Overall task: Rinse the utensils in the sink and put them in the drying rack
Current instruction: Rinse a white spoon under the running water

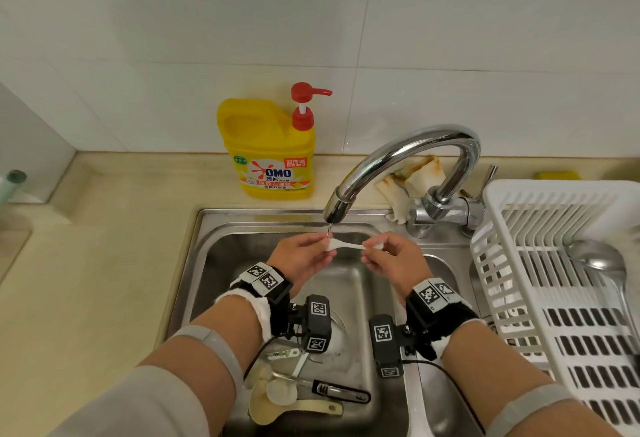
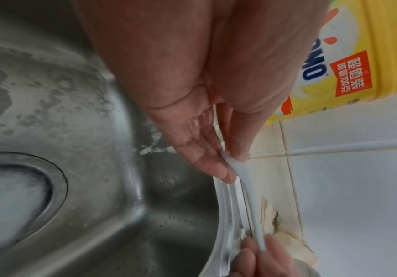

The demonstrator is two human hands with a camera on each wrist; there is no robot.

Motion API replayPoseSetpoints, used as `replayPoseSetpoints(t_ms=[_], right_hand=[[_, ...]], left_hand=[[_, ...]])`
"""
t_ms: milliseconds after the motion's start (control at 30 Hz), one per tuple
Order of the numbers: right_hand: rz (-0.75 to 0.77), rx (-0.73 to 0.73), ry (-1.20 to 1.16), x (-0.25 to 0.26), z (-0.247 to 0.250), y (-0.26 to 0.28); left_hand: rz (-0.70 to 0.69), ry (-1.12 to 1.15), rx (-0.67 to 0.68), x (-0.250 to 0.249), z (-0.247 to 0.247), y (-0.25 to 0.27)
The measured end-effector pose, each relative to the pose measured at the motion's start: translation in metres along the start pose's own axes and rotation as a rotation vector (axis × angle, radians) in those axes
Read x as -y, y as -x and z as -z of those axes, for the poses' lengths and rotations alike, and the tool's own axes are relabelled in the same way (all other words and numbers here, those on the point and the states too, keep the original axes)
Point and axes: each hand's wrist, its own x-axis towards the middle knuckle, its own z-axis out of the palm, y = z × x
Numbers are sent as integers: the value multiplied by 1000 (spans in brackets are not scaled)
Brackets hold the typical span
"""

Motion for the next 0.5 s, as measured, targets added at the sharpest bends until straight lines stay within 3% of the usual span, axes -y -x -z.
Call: replayPoseSetpoints(t_ms=[267,500], right_hand=[[26,11,-10,-2,-5,0],[6,48,-59,-2,-12,-5]], left_hand=[[-23,-112,-11,-5,2,1],[-41,-13,5,-8,9,7]])
